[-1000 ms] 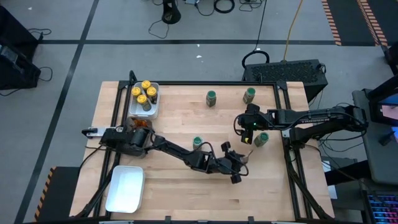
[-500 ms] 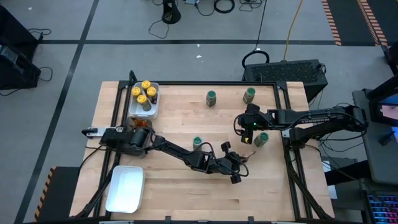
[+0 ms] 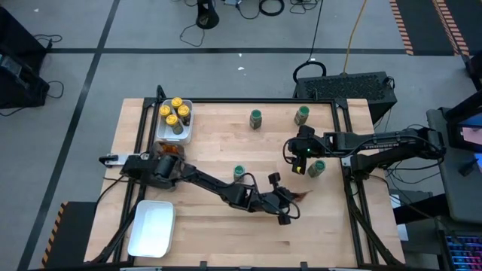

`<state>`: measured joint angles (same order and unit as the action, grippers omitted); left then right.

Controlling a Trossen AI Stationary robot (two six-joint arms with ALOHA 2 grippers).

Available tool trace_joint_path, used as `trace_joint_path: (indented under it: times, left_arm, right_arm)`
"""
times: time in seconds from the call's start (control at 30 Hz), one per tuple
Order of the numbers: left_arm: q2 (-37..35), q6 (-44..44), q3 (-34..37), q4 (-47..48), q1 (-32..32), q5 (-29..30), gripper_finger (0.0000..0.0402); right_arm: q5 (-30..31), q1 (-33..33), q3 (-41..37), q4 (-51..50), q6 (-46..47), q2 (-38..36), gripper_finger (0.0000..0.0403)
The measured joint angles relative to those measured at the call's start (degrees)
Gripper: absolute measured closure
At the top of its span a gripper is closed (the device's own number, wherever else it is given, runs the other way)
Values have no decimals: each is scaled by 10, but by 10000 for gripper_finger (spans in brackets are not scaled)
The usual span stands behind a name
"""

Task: Sort spices by type
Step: Put the orange seasoning pack into the black bin

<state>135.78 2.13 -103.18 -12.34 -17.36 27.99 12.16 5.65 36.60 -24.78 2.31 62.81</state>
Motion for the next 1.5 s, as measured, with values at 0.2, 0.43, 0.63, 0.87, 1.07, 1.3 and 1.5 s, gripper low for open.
trace_joint_path:
  times: [0.2,0.43,0.63,0.87,1.07,1.3,1.5]
  left_arm:
    - [-53,-16,0,66,-6,-28,400]
    - [-146,-30,7,255,-23,-39,400]
    - [-283,-30,89,348,-43,-25,401]
    - [-499,57,255,407,-59,-25,401]
    - [-683,124,361,523,-112,-69,401]
    - [-836,269,405,691,-170,-69,401]
    - [-883,296,415,822,-176,-66,401]
  right_arm:
    - [0,0,0,-4,0,0,145]
    - [0,0,1,-5,0,0,145]
    - [0,0,1,-12,0,0,145]
    - [-1,0,1,-10,2,0,145]
    - [-2,0,1,-2,2,0,145]
    - [-2,0,1,2,7,0,145]
    - [-2,0,1,8,24,0,145]
